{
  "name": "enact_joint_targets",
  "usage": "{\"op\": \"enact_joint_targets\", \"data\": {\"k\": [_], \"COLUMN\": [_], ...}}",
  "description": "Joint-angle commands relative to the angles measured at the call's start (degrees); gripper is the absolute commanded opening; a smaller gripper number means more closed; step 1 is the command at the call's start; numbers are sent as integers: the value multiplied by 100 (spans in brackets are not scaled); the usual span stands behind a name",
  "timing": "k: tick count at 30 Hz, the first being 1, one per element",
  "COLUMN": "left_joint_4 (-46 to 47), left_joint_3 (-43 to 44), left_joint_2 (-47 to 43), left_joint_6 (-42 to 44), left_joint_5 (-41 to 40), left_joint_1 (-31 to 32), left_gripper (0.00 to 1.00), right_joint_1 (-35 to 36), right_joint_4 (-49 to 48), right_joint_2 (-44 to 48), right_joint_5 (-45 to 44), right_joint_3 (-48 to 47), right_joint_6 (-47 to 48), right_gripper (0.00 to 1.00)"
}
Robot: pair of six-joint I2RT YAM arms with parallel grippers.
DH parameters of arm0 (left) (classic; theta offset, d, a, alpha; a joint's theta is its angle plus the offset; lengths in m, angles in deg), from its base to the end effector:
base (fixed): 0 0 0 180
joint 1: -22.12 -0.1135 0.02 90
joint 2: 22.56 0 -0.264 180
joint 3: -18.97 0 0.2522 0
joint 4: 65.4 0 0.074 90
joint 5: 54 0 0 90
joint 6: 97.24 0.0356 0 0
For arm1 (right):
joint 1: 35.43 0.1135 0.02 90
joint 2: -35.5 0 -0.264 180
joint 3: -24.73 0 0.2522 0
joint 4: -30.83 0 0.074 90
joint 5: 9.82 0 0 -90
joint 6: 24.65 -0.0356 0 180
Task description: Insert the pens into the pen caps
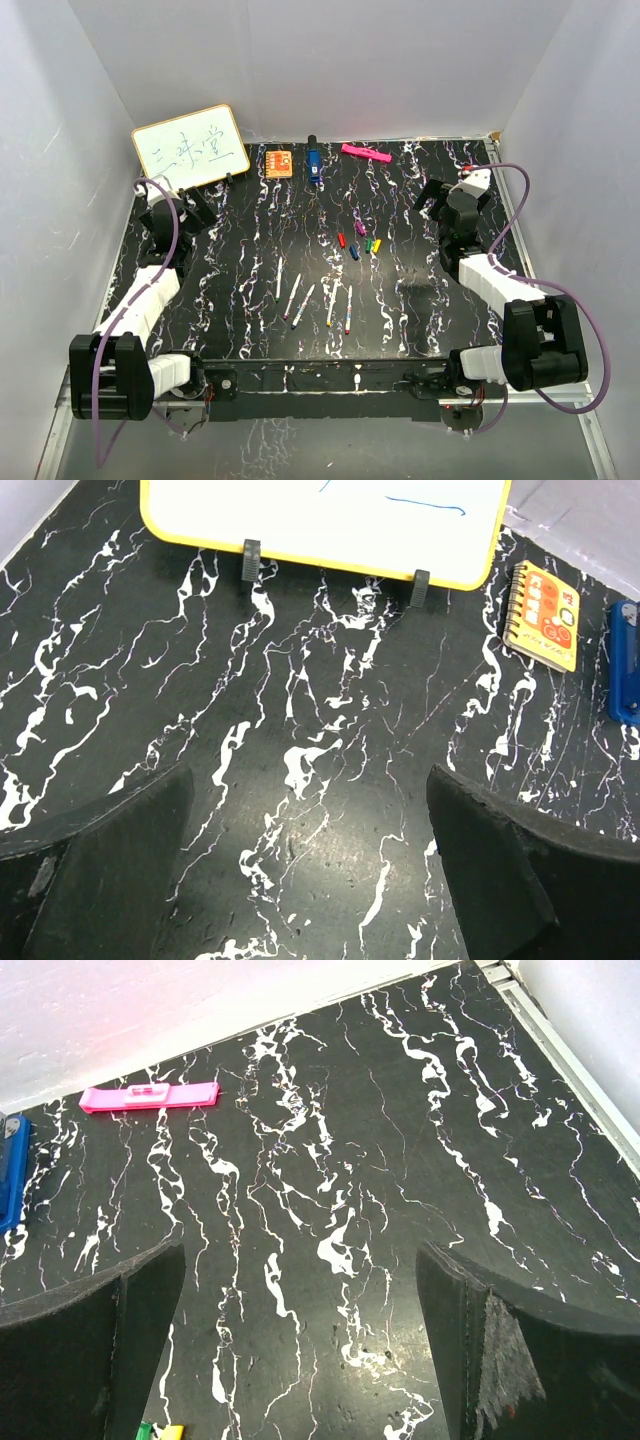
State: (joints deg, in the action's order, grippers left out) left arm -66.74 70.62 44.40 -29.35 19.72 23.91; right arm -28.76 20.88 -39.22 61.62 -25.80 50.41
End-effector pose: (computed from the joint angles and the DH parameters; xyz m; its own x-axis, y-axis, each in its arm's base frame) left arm 0.2637 0.0017 0.2589 -0.1756 -0.3560 -0.9179 -0.3287 0.9000 -0.2862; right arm 0.2843 0.0218 0.2383 -0.1854 0.2244 -0.9567 0.2527 0.9517 0.1742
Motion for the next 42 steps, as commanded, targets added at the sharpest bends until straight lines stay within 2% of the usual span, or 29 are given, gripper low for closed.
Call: {"op": "enact_joint_targets", "data": {"k": [1, 10, 15, 19, 25, 28, 34, 38, 42], "left_joint_4": [159, 141, 179, -194, -169, -585, -1012, -1775, -2129], "left_joint_3": [62, 90, 197, 520, 629, 945, 1036, 1418, 1534], "left_joint_2": [-142, -56, 0, 124, 65, 213, 208, 624, 958], "left_joint_6": [128, 94, -234, 13, 151, 118, 436, 620, 485], "left_joint_5": [-39, -99, -114, 427, 1453, 1714, 1485, 910, 556], "left_joint_1": [42, 42, 50, 51, 63, 138, 761, 1437, 1988], "left_gripper": [98, 99, 98, 98, 99, 99, 99, 99, 98], "right_joint_1": [-20, -17, -18, -17, -18, -26, -110, -340, -478], "right_joint_4": [-152, -171, -172, -153, -102, 15, 135, 495, 598], "right_joint_2": [-1, -51, -39, -40, -57, -152, -250, -359, -379], "right_joint_5": [-153, -225, -264, -427, -724, -785, -840, -680, -410], "right_joint_3": [-235, -219, -208, -201, -211, -281, -332, -520, -550], "right_joint_6": [95, 103, 72, 23, -118, -204, -392, -627, -730], "right_gripper": [98, 98, 98, 98, 98, 98, 98, 98, 98]}}
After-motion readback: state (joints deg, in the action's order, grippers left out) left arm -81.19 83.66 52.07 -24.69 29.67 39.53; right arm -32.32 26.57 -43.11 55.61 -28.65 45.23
